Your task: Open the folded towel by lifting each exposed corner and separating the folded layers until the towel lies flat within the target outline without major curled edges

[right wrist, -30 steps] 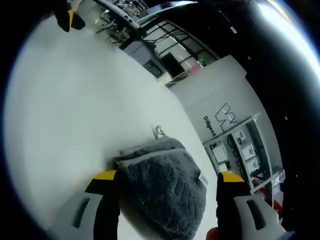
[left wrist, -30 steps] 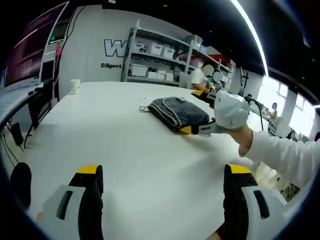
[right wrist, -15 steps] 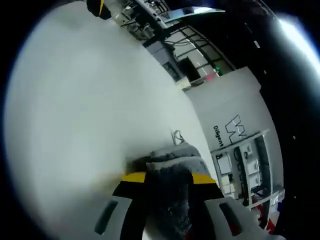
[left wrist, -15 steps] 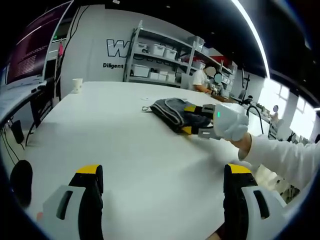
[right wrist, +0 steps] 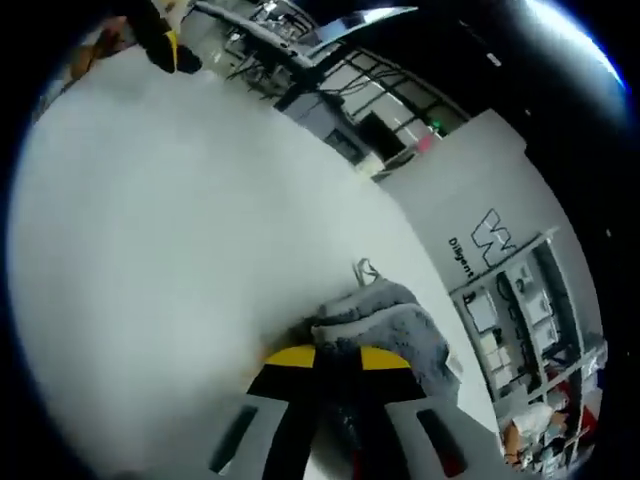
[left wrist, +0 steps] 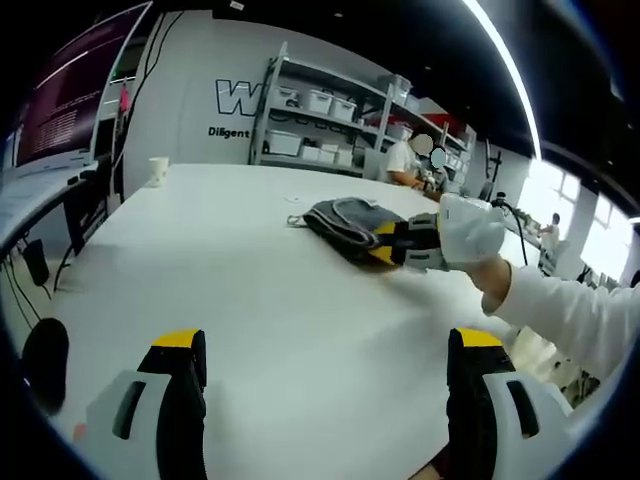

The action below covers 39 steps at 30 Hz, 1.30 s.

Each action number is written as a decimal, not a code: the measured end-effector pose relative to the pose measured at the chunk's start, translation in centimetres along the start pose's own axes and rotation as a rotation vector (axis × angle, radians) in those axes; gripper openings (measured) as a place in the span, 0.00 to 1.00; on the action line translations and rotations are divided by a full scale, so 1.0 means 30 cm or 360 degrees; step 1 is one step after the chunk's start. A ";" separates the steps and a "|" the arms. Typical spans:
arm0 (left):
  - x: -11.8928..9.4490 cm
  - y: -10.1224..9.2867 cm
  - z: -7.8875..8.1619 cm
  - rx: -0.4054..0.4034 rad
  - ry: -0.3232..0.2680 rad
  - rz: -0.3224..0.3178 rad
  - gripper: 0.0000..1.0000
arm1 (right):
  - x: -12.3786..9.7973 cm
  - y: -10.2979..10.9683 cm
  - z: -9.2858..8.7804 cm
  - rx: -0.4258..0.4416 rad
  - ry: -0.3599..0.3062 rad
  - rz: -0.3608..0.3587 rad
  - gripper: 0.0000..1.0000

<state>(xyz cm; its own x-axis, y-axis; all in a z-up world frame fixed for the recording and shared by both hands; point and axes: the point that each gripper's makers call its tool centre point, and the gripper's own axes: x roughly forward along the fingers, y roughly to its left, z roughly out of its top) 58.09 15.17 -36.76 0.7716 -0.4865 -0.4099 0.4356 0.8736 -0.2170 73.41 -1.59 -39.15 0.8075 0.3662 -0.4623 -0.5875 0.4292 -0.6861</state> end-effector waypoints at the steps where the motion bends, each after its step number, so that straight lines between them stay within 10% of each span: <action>1: -0.001 -0.002 0.001 0.0002 -0.0001 -0.0003 1.00 | -0.013 0.007 0.000 0.0009 -0.0007 0.0019 0.06; 21: -0.014 -0.004 0.003 0.0008 -0.0014 0.0000 1.00 | -0.117 0.009 0.030 0.0634 -0.0186 0.0329 0.06; 39: -0.022 0.012 0.001 -0.0006 -0.0018 0.0002 1.00 | -0.154 -0.152 0.030 0.0923 -0.0322 0.0129 0.00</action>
<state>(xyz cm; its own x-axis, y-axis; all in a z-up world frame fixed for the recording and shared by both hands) 57.75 15.80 -36.54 0.7775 -0.4854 -0.4000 0.4328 0.8743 -0.2197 72.31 -4.51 -33.37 0.7665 0.5414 -0.3455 -0.6255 0.7514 -0.2100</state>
